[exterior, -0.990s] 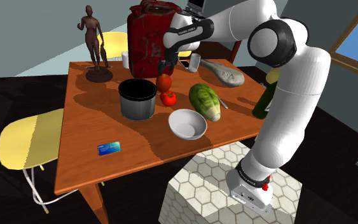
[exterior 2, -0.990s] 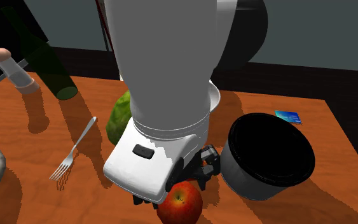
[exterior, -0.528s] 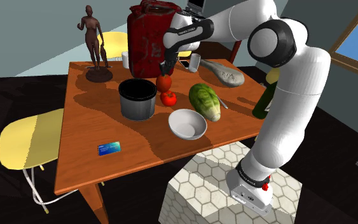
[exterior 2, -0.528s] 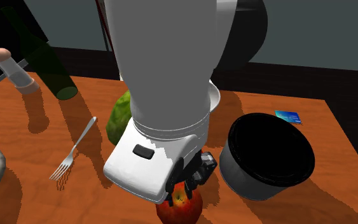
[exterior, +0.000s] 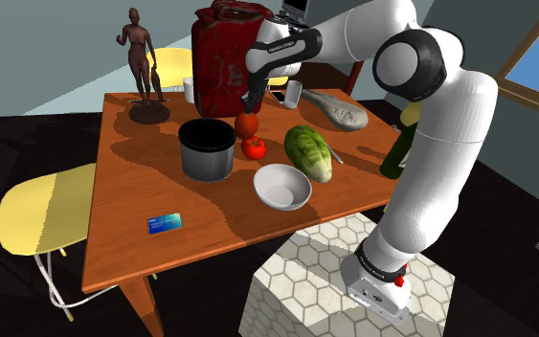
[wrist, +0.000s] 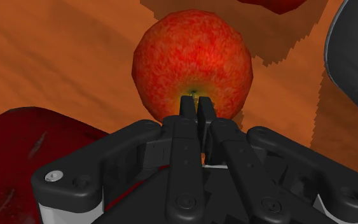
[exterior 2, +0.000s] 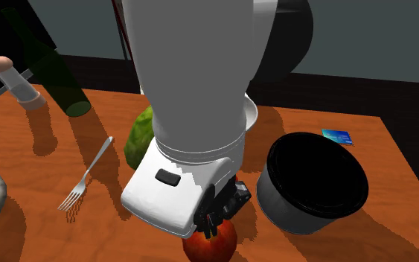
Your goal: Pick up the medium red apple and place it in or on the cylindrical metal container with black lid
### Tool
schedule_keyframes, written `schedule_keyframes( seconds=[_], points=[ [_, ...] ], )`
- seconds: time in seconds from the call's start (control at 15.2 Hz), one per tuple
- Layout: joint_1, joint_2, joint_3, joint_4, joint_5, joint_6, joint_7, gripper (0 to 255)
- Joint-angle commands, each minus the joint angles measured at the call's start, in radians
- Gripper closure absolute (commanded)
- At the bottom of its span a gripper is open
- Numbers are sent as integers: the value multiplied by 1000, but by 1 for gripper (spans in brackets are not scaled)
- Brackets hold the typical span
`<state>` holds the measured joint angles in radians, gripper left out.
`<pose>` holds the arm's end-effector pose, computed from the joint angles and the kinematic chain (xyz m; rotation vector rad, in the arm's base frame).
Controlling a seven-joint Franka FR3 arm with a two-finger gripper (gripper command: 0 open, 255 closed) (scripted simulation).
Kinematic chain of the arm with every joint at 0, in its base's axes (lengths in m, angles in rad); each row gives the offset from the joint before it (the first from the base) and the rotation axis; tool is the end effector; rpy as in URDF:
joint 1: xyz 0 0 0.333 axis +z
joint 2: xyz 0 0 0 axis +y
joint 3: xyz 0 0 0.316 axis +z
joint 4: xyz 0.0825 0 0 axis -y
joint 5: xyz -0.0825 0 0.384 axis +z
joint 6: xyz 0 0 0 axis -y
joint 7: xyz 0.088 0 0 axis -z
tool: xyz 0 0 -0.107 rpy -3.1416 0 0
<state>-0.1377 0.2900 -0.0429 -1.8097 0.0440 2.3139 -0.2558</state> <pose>0.6412 -0.1141 0.4040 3.0991 0.0806 0.3338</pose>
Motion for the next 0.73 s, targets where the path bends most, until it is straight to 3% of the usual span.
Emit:
schedule_keyframes(
  seconds=[0.0,0.66],
  points=[
    [0,-5,0,7,-1,-12,1,255],
    [1,-46,-2,87,-6,-133,6,255]
  ],
)
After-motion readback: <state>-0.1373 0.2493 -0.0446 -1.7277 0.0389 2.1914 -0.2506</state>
